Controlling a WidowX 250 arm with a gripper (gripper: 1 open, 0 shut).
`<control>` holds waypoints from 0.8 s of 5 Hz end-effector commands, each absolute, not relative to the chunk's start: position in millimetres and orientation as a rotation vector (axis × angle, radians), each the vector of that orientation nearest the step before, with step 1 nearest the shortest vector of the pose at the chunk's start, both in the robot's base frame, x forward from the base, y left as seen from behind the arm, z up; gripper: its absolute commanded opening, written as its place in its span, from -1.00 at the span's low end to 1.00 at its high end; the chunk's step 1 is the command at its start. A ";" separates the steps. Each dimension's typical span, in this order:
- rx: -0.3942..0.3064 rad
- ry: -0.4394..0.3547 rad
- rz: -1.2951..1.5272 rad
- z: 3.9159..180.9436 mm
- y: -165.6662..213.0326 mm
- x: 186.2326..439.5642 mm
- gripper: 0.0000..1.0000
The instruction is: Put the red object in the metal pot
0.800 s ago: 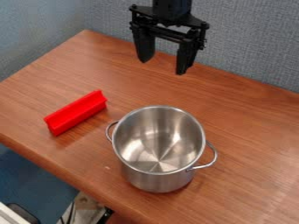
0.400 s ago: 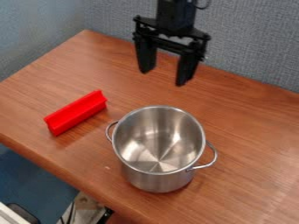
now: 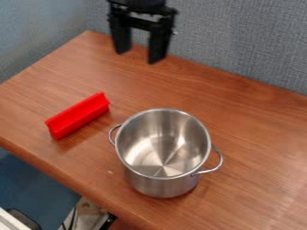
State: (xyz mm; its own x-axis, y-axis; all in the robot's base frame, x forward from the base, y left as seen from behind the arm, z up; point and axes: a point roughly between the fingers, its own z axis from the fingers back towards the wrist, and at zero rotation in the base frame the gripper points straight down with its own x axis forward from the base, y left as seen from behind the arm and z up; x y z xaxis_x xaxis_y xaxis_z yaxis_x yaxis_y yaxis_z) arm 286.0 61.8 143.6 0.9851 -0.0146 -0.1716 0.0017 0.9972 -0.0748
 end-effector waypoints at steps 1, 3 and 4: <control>-0.076 0.095 0.017 166.1 87.6 268.3 1.00; -0.074 0.048 0.031 157.2 112.8 222.4 1.00; -0.046 0.018 -0.002 141.5 109.5 204.2 1.00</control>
State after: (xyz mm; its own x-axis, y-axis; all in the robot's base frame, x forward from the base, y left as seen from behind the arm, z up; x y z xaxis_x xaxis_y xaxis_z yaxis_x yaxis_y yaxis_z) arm 205.3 105.2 134.1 0.9989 -0.0137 -0.0446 0.0109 0.9979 -0.0643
